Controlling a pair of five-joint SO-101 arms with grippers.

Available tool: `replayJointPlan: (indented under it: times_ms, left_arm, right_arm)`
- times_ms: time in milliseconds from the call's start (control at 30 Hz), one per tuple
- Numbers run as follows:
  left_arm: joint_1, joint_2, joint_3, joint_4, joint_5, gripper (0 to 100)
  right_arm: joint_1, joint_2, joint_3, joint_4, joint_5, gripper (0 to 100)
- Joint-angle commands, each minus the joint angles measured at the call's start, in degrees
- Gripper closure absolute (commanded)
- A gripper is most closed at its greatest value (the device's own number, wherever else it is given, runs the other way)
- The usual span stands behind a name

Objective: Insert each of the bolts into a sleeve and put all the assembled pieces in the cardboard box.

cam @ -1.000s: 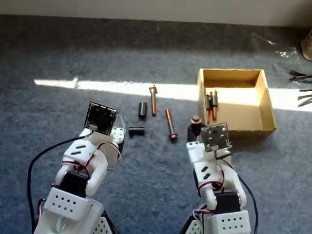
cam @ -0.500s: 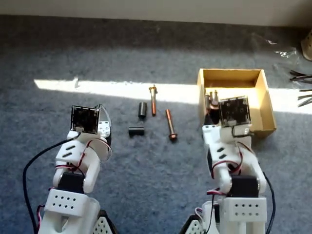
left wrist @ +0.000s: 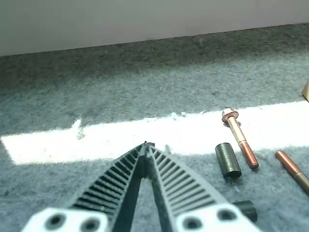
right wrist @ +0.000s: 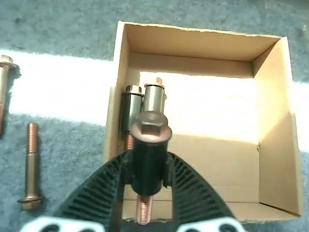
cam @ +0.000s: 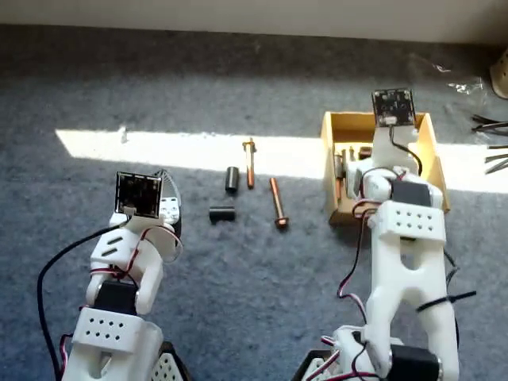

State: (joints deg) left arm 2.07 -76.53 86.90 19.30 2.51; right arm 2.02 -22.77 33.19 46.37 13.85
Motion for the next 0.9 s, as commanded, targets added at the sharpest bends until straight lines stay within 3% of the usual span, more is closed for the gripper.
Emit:
replayJointPlan:
  times_ms: [0,133,567,767,867]
  left_arm:
    - [-0.57,-0.75,-0.22,-1.32,0.35,99]
    - [-0.57,-0.75,0.13,-1.32,0.35,99]
    - [-0.57,-0.75,0.31,-1.32,0.35,99]
    - [-0.57,-0.75,0.31,-1.32,0.35,99]
    - [-0.57,-0.75,0.31,-1.32,0.35,99]
  right_arm:
    - [1.98,5.93,-8.66,0.04,1.93,99.2]
    - [1.89,13.85,-13.49,0.04,6.77,99.1]
    - [1.98,32.92,-27.03,-0.04,6.95,98.9]
    - [3.65,37.14,-30.11,-0.22,6.77,84.4]
    - [4.70,38.37,-31.34,-0.22,6.77,84.0]
